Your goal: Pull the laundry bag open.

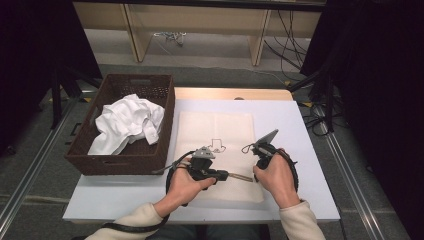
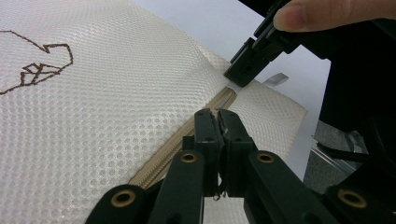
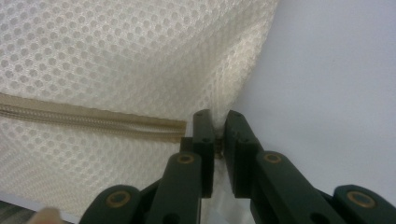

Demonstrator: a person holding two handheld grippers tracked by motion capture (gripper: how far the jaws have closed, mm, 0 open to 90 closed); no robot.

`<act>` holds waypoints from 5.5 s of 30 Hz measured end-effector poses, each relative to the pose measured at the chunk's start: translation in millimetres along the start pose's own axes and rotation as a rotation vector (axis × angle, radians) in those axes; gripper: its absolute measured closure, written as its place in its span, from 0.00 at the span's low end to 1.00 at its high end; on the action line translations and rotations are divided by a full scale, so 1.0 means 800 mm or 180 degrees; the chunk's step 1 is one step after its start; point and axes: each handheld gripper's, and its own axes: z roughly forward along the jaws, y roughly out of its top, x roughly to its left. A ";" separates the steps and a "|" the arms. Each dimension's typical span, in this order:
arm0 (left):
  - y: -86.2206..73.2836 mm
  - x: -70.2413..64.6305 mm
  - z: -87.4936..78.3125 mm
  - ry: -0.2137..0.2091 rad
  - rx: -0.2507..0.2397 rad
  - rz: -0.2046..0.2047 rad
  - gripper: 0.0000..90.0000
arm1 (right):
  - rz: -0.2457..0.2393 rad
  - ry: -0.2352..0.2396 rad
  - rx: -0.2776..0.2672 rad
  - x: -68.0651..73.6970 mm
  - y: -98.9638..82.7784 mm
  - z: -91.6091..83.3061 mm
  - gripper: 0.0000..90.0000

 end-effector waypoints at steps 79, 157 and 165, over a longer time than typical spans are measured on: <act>-0.017 0.019 -0.033 0.0095 -0.0016 -0.0112 0.97 | 0.0041 -0.0022 0.0019 0.002 0.000 0.005 0.94; -0.032 0.036 -0.061 0.0189 -0.0006 -0.0146 0.97 | -0.0059 -0.0101 0.0033 -0.002 0.000 0.007 0.94; -0.034 0.036 -0.064 0.0207 -0.0032 -0.0184 0.97 | -0.0057 -0.0099 0.0023 -0.002 0.000 0.007 0.94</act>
